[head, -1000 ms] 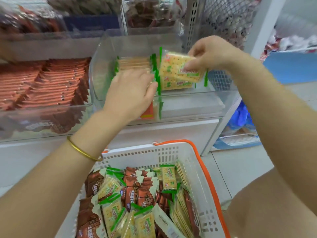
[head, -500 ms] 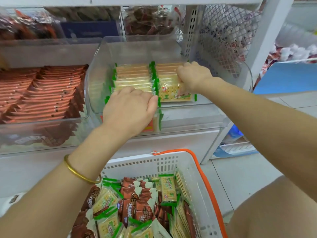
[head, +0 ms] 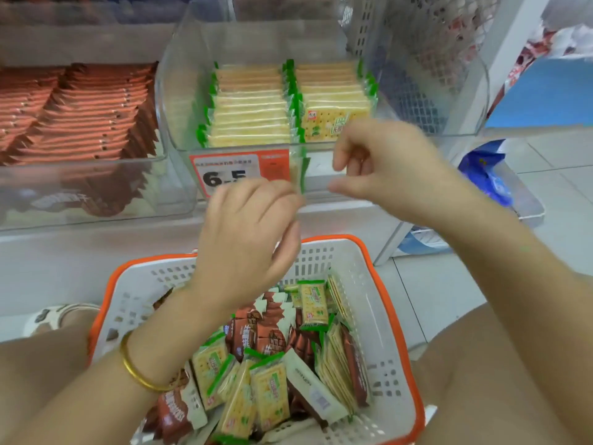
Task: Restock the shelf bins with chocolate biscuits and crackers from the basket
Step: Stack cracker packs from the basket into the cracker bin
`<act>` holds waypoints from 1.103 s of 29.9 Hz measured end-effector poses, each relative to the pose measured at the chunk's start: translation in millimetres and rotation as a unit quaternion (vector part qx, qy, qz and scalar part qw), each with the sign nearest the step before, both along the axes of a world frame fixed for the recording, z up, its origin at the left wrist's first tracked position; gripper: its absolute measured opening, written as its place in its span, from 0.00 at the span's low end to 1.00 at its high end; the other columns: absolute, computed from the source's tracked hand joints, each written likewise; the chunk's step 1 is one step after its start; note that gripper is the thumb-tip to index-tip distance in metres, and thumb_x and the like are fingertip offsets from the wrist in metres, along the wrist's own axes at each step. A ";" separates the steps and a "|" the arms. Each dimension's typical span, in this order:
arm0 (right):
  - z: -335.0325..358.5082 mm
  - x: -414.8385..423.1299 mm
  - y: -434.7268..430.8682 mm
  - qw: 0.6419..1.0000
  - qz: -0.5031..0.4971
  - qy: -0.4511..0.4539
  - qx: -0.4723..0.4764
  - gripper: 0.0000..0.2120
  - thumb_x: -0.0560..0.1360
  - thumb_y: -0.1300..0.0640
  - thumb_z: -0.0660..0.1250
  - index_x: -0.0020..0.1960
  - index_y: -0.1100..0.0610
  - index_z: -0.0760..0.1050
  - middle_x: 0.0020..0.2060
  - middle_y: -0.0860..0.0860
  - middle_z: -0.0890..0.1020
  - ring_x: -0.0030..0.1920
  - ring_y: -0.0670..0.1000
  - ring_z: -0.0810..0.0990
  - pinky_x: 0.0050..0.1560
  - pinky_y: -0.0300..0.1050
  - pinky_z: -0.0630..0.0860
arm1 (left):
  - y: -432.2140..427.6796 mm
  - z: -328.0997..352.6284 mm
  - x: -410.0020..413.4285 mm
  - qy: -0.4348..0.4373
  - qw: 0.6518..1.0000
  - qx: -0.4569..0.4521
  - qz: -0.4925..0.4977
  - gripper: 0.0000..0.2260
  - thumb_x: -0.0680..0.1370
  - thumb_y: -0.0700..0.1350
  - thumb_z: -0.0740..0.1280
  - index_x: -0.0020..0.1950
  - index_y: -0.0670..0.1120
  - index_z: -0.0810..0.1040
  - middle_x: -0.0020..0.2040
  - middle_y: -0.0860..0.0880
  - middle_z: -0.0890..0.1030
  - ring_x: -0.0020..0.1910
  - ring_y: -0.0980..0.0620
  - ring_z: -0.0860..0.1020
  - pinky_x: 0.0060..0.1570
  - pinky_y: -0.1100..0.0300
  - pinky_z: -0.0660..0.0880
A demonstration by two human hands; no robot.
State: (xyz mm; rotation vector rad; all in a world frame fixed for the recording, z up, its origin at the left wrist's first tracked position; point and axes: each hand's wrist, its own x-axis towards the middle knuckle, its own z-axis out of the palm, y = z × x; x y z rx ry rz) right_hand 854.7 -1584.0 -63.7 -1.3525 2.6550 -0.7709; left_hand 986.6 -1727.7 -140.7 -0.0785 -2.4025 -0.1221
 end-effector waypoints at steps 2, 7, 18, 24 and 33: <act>-55.3 18.6 -6.1 0.986 0.064 -0.045 0.149 0.05 0.73 0.54 0.70 0.46 0.52 0.74 0.36 0.43 0.73 0.42 0.48 0.73 0.43 0.44 0.70 | 0.5 -37.6 18.5 -0.093 0.995 0.016 -0.017 0.11 0.77 0.44 0.61 0.52 0.43 0.81 0.53 0.49 0.81 0.54 0.47 0.74 0.50 0.55 0.65; -203.2 23.9 -3.9 0.872 0.164 -0.093 0.451 0.18 0.75 0.68 0.60 0.65 0.60 0.71 0.60 0.57 0.75 0.58 0.57 0.75 0.47 0.48 0.72 | -6.1 -102.3 51.0 -0.297 0.949 0.108 -0.001 0.16 0.76 0.47 0.55 0.55 0.46 0.80 0.52 0.51 0.81 0.54 0.50 0.75 0.52 0.49 0.76; -242.7 5.4 9.5 0.858 0.253 -0.014 0.448 0.02 0.74 0.61 0.68 0.47 0.58 0.77 0.45 0.49 0.75 0.51 0.53 0.77 0.46 0.45 0.75 | -0.5 -127.4 49.5 -0.353 0.921 0.161 -0.044 0.12 0.79 0.45 0.60 0.60 0.47 0.78 0.57 0.52 0.79 0.58 0.51 0.73 0.60 0.55 0.70; -184.0 -0.1 -9.7 0.848 0.286 -0.052 0.442 0.08 0.75 0.59 0.67 0.42 0.56 0.69 0.44 0.52 0.77 0.46 0.53 0.74 0.46 0.46 0.71 | 6.4 -130.8 46.9 -0.412 0.860 0.299 -0.034 0.15 0.80 0.47 0.62 0.67 0.50 0.72 0.61 0.54 0.75 0.60 0.56 0.71 0.61 0.62 0.67; -144.7 10.6 -19.4 0.917 0.218 -0.259 0.209 0.08 0.77 0.62 0.66 0.43 0.56 0.68 0.34 0.46 0.73 0.33 0.40 0.70 0.36 0.31 0.68 | 12.5 -127.9 48.0 -0.422 0.741 0.520 -0.037 0.13 0.77 0.46 0.68 0.60 0.48 0.75 0.55 0.52 0.81 0.54 0.55 0.79 0.56 0.50 0.76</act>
